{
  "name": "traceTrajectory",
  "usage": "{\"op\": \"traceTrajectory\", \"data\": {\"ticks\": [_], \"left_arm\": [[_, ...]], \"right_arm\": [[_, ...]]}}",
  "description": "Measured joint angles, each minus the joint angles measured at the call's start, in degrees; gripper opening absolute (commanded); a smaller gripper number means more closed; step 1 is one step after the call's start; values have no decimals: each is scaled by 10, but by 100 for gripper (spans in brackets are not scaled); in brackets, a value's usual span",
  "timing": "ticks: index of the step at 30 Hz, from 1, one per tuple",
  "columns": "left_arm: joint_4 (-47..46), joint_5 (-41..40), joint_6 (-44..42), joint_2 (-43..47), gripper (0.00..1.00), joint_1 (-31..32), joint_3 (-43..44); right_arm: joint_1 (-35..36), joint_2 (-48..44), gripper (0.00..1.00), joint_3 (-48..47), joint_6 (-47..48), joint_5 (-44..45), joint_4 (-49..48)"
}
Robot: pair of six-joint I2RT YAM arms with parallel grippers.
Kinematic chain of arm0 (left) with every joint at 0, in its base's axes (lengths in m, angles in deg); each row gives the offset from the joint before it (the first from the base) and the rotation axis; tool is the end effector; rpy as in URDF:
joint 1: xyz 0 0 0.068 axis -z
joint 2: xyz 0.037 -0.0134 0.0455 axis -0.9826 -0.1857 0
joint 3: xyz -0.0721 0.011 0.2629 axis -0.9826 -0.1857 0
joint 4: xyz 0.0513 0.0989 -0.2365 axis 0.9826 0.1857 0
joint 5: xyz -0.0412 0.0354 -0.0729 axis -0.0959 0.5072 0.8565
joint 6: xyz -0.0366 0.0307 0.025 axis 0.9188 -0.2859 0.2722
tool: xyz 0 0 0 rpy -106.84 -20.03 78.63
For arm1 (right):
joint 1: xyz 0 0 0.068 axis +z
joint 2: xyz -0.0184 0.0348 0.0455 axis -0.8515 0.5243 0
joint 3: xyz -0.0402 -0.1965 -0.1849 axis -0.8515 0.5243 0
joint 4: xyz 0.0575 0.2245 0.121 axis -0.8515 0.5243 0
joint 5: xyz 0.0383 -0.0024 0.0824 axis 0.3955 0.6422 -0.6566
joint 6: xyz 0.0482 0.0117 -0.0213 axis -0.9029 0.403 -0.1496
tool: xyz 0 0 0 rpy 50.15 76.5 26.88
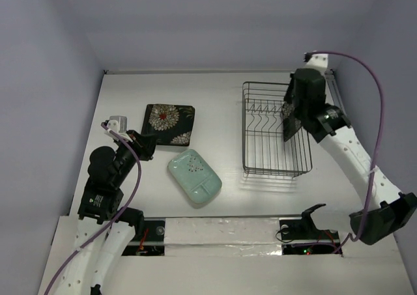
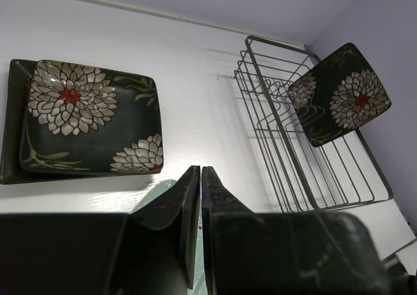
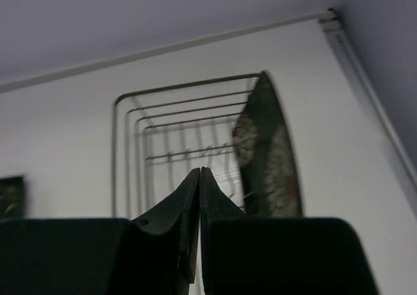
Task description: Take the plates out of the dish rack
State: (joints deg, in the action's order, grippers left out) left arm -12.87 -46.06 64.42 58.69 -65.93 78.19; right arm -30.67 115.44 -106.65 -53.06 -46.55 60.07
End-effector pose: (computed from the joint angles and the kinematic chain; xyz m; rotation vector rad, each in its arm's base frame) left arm 0.1123 -0.0345 0.3438 0.0456 1.5936 -0.6539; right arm 0.2470 0.1084 0.4133 0.1650 1.8564 -0.0201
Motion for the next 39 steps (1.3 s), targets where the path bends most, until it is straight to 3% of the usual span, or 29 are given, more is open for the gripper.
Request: {"op": "traceTrajectory", "data": {"ticks": [1, 2, 4, 6, 9, 15, 17, 23, 39], "left_arm": [[0, -1, 0, 1, 2, 0, 0], [0, -1, 0, 2, 2, 0, 0], [0, -2, 0, 3, 9, 0, 0], [0, -2, 0, 3, 18, 1, 0], [0, -2, 0, 3, 28, 3, 0], [0, -2, 0, 3, 32, 4, 0], [0, -2, 0, 3, 32, 4, 0], [0, -2, 0, 3, 33, 4, 0], [0, -2, 0, 2, 35, 4, 0]], "right_arm": [[-34, 6, 30, -13, 4, 11, 6], [-59, 14, 44, -21, 6, 18, 9], [-115, 43, 64, -38, 17, 29, 20], [-151, 76, 65, -44, 29, 30, 34], [-180, 129, 57, -49, 41, 20, 54], [-203, 238, 43, -96, 55, -5, 86], [-202, 261, 28, -107, 63, -14, 89], [-202, 268, 3, -119, 106, -19, 114], [-186, 181, 0, -134, 188, 7, 146]]}}
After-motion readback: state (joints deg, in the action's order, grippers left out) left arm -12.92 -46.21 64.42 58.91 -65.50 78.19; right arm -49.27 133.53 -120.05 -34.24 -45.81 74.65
